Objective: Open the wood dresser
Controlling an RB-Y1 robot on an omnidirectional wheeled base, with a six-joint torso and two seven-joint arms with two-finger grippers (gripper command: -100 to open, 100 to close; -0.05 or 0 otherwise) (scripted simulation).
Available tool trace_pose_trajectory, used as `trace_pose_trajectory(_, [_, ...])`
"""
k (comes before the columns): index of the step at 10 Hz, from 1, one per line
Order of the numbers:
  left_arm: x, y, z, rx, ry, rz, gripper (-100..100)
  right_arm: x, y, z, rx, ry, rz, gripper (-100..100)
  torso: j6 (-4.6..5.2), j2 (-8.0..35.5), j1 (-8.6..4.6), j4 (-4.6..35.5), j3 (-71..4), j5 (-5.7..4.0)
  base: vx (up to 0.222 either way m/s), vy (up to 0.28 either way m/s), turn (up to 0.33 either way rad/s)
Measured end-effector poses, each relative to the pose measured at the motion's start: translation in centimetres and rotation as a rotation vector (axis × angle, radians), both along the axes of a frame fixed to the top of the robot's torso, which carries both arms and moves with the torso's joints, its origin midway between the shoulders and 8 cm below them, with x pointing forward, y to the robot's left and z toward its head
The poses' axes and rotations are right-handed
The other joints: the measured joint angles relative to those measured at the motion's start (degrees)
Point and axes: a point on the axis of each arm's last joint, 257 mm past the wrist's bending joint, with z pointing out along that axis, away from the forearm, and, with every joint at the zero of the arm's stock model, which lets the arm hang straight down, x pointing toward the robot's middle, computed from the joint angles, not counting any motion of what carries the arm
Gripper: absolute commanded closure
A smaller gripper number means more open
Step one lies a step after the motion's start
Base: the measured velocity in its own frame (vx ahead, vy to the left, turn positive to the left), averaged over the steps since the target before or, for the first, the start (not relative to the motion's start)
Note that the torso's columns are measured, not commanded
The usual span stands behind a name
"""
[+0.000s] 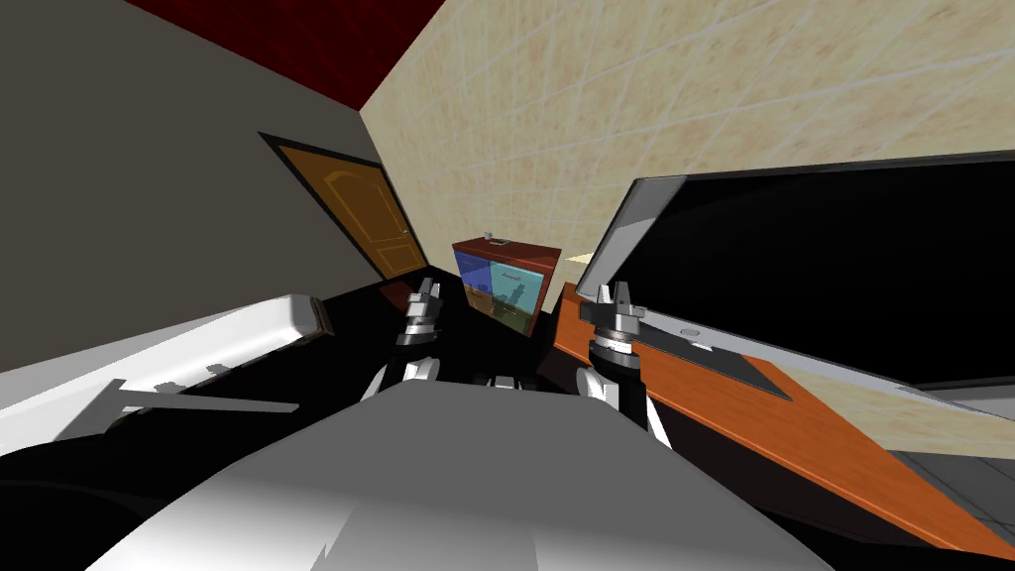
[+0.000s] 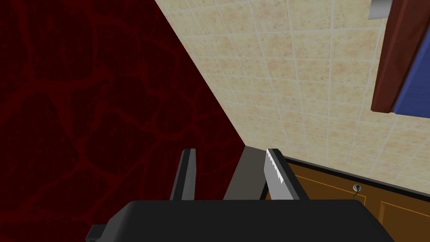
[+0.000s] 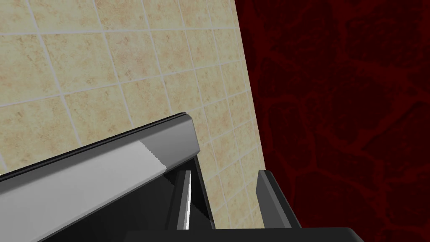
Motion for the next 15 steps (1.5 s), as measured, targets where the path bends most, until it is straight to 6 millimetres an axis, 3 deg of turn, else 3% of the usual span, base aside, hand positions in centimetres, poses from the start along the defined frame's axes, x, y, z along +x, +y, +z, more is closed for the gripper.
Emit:
trace_pose_trajectory(1, [0.0,0.0,0.0,0.000,0.000,0.000,0,0.0,0.0,0.0,0.000,0.000,0.000,0,0.00,4.2,0.00,4.2,-8.5,0.00,0.000,0.000,0.000])
trace_pose_trajectory(2, [0.0,0.0,0.0,0.000,0.000,0.000,-100,0.0,0.0,0.0,0.000,0.000,0.000,0,0.00,8.5,0.00,8.5,-16.9,0.00,0.029,0.015,-0.030])
trace_pose_trajectory(4, [0.5,-0.4,-0.9,0.037,0.023,-0.023,-100,0.0,0.0,0.0,0.000,0.001,0.000,0,0.00,10.8,0.10,10.9,-22.0,0.03,0.042,0.036,-0.041])
trace_pose_trajectory(15, [4.9,0.1,-8.8,0.096,0.173,-0.058,-100,0.0,0.0,0.0,0.000,0.001,0.000,0,0.00,11.1,-0.02,11.1,-22.3,0.00,0.083,0.049,-0.058])
